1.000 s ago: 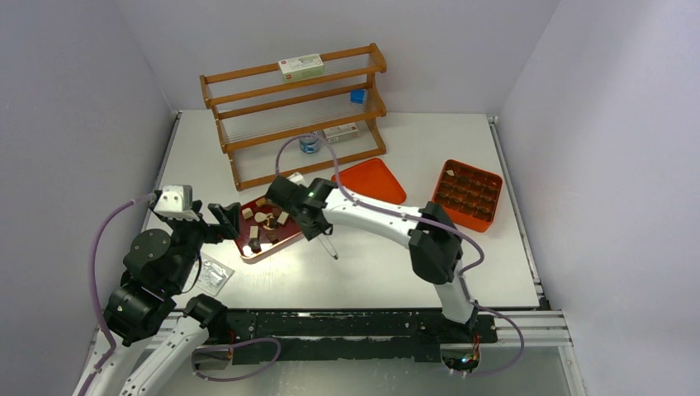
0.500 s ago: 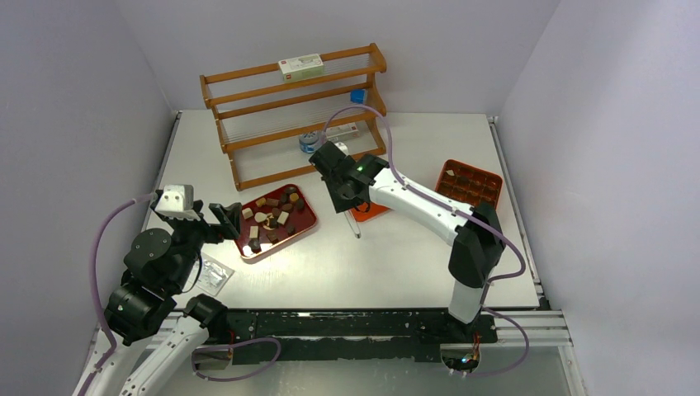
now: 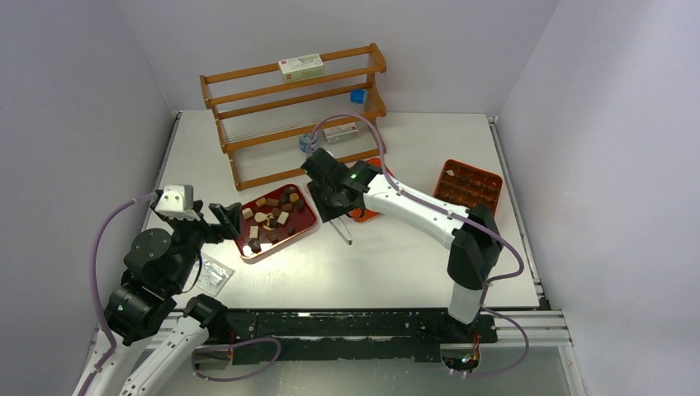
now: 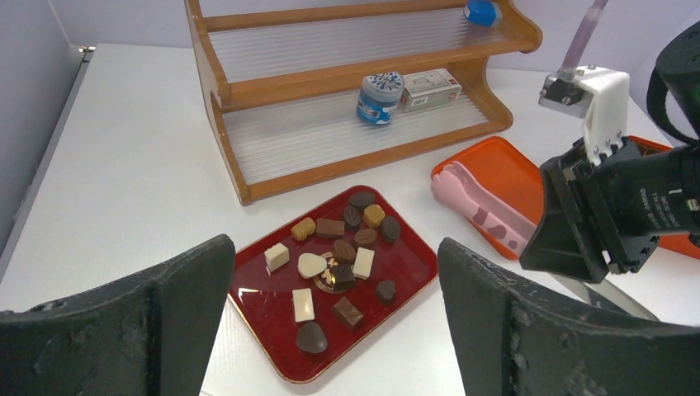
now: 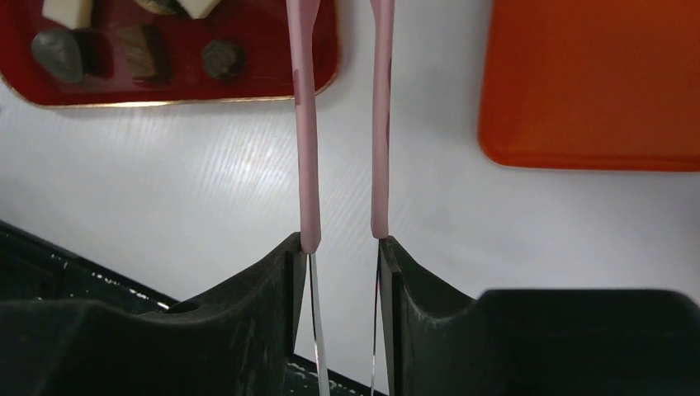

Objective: Pack the chocolate
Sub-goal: Adjust the clamp.

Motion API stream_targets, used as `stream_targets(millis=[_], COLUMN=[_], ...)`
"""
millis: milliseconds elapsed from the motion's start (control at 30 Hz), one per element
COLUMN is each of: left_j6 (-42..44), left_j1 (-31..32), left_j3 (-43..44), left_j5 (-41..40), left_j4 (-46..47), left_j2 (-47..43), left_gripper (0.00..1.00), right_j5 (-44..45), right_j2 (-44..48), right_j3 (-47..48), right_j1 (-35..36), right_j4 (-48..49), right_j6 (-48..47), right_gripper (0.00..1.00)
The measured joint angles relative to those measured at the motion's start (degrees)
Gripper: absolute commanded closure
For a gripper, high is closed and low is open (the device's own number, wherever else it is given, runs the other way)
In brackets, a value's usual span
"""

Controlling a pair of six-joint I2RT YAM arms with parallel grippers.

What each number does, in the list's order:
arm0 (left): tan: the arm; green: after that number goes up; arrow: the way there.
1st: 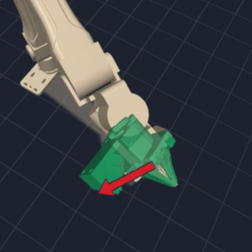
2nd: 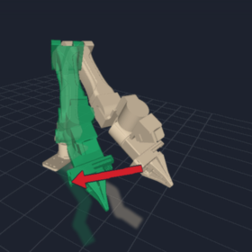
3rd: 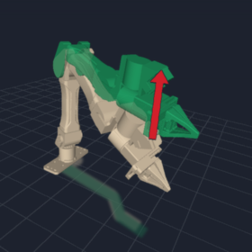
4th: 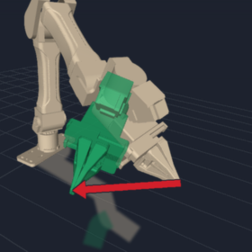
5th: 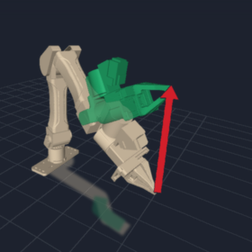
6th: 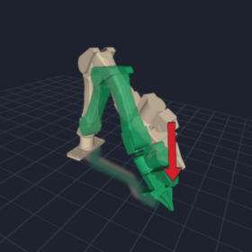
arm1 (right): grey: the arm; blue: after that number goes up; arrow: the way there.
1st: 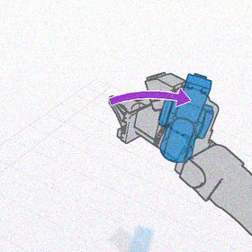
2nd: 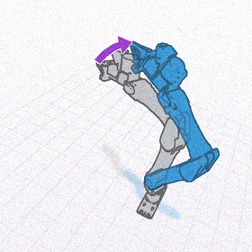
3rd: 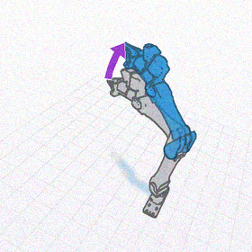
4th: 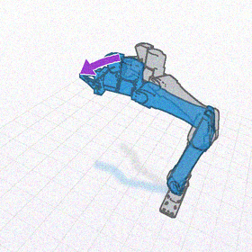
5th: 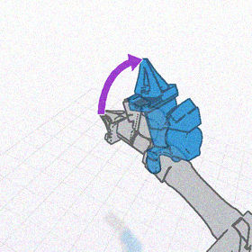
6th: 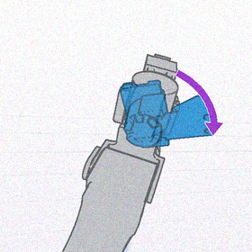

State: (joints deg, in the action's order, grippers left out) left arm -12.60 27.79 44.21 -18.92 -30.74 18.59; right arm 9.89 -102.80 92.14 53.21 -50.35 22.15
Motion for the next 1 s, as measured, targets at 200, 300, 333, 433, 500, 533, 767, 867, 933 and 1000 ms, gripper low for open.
stream_targets(millis=[200,300,333,433,500,533,767,867,933,1000], left_j6=[-0.02,-0.15,-0.42,-2.54,-4.63,-5.51,-13.49,-16.24,-18.1,-19.41], left_j1=[0.0,0.0,-0.02,-0.09,-0.11,-0.11,-0.22,-0.22,-0.22,-0.24], left_j3=[0.0,0.0,0.0,0.0,0.15,0.28,4.5,5.73,5.79,5.77], left_j5=[-0.17,-0.87,-1.33,-2.62,-2.86,-2.89,3.1,7.15,10.43,12.59], left_j4=[0.0,0.0,-0.02,-0.15,-0.68,-0.98,-3.54,-3.04,-1.81,-0.5], left_j2=[0.0,0.0,0.0,0.44,1.97,3.17,20.9,27.08,29.57,31.21], left_gripper=[0.03,0.06,0.09,0.15,0.15,0.16,0.23,0.25,0.26,0.28], right_j5=[-2.54,-2.75,-2.73,-2.82,-2.97,-3.04,-5.11,-5.79,-6.08,-6.1], right_j2=[-4.46,-8.31,-9.2,-9.66,-8.59,-7.72,1.64,3.41,4.35,5.42], right_j3=[2.97,5.66,6.05,6.21,5.73,4.98,-2.62,-3.65,-4.66,-5.97], right_j1=[3.58,4.98,5.4,6.16,6.47,6.56,6.95,7.69,8.33,8.83], right_j4=[-0.87,-1.92,-2.08,-2.38,-1.36,-0.42,5.55,7.69,9.11,10.32], right_j6=[-0.17,-0.37,-0.39,-0.44,-0.63,-0.7,-2.73,-3.65,-4.17,-4.44], right_gripper=[0.59,0.59,0.59,0.59,0.59,0.59,0.58,0.59,0.59,0.6])
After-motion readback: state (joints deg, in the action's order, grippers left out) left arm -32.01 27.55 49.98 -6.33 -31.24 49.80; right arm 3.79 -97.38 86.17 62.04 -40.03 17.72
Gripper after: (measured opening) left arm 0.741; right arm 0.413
